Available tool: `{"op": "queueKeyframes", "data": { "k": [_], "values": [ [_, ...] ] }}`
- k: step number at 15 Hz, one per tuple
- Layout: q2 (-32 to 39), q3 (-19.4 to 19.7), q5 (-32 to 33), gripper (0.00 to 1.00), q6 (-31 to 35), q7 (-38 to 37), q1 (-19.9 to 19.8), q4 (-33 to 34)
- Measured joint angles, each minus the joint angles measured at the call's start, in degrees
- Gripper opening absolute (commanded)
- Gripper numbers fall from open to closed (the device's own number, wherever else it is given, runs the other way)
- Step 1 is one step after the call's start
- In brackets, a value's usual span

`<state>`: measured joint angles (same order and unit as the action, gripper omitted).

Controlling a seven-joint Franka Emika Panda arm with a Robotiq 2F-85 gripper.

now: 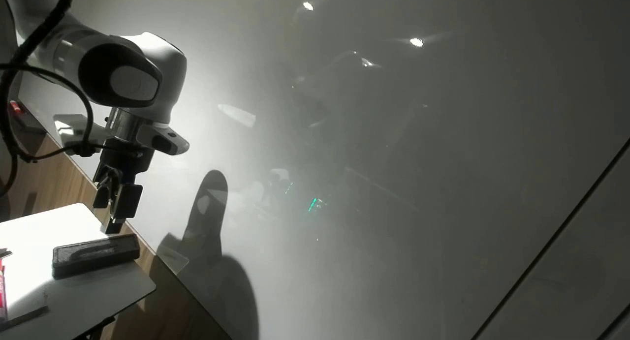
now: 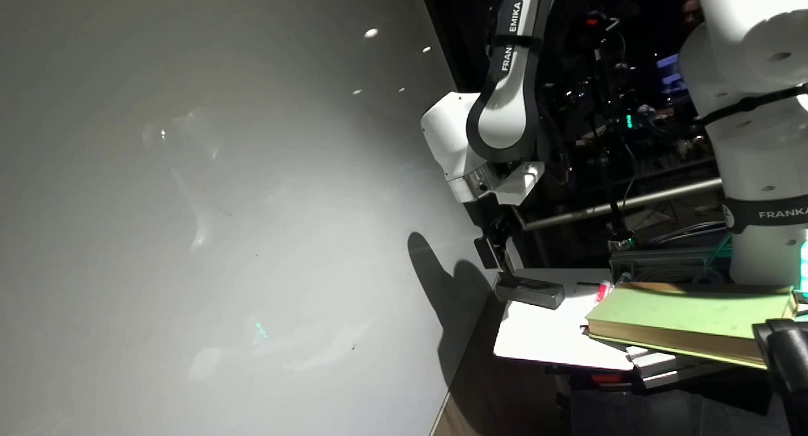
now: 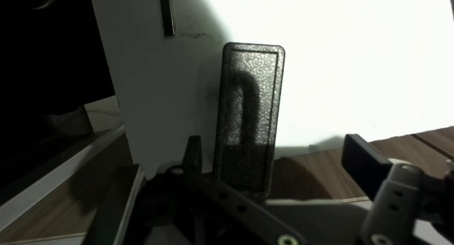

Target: Erase the drawing on the white board

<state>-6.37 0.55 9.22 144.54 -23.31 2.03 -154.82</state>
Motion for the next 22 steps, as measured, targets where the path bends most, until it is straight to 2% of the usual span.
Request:
{"op": "queueKeyframes", "data": {
  "k": [4, 10, 18, 19, 20, 22],
  "values": [
    [-1.35, -0.14, 0.37, 1.0, 6.08, 0.07, -1.6, -3.36],
    [2.56, -0.35, 1.92, 1.0, 11.97, 0.06, -2.85, -3.44],
    [7.32, -0.24, 8.47, 0.99, 15.32, -3.0, -3.36, -3.44],
    [7.55, -0.23, 8.94, 0.9, 15.33, -3.29, -3.36, -3.43],
    [7.76, -0.19, 9.44, 0.75, 15.33, -3.57, -3.35, -3.43],
    [8.15, -0.13, 9.83, 0.59, 15.33, -3.91, -3.33, -3.43]
  ]
}}
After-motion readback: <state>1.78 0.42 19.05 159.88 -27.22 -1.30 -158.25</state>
